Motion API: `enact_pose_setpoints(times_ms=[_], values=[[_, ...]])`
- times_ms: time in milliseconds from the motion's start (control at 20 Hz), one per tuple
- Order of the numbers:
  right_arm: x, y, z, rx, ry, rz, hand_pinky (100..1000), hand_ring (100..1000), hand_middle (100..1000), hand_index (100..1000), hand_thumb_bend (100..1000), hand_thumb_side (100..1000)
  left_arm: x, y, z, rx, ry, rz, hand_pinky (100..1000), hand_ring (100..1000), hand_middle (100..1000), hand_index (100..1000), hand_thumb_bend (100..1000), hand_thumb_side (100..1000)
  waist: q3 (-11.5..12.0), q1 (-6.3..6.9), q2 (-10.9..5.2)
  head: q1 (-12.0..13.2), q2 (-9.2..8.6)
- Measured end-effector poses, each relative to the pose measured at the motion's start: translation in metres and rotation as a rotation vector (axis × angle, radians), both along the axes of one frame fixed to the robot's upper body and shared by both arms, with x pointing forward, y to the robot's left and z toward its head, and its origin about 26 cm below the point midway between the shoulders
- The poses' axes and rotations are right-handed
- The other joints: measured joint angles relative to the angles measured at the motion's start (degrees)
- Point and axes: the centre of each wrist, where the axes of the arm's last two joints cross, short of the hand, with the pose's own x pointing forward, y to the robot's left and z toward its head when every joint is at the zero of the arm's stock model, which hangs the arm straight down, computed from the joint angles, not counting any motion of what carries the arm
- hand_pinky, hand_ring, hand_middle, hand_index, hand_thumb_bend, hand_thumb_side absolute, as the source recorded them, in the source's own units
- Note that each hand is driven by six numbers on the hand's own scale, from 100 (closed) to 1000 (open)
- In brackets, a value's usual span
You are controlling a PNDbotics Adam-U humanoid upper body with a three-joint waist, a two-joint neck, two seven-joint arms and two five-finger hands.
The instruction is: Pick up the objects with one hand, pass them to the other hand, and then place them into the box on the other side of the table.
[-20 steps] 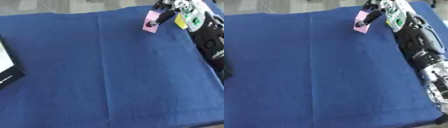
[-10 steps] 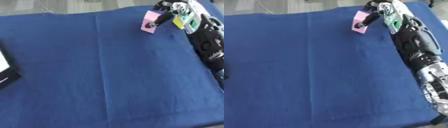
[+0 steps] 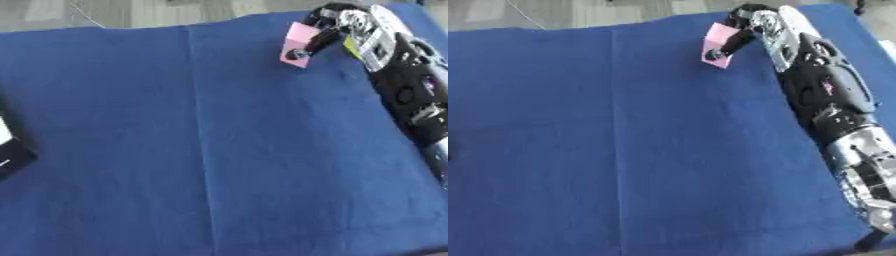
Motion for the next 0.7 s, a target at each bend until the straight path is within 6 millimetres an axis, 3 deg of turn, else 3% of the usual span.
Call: enact_pose_setpoints(times_ms=[200,700], values=[[0.0002,-0.0017,-0.0009,0.004,0.006,-0.014,926,932,883,887,629,282,-0.0003,-0.0001,-0.0004,0.000,-0.001,0.002,742,654,640,771,527,460,0.0,0.00,0.15,0.0,-0.21],[0.0001,-0.0047,-0.0011,0.024,-0.003,-0.037,921,922,839,843,584,282,-0.0006,-0.0008,-0.0027,-0.009,0.000,0.004,740,654,639,768,522,459,0.0,0.00,0.29,-0.1,-0.24]])
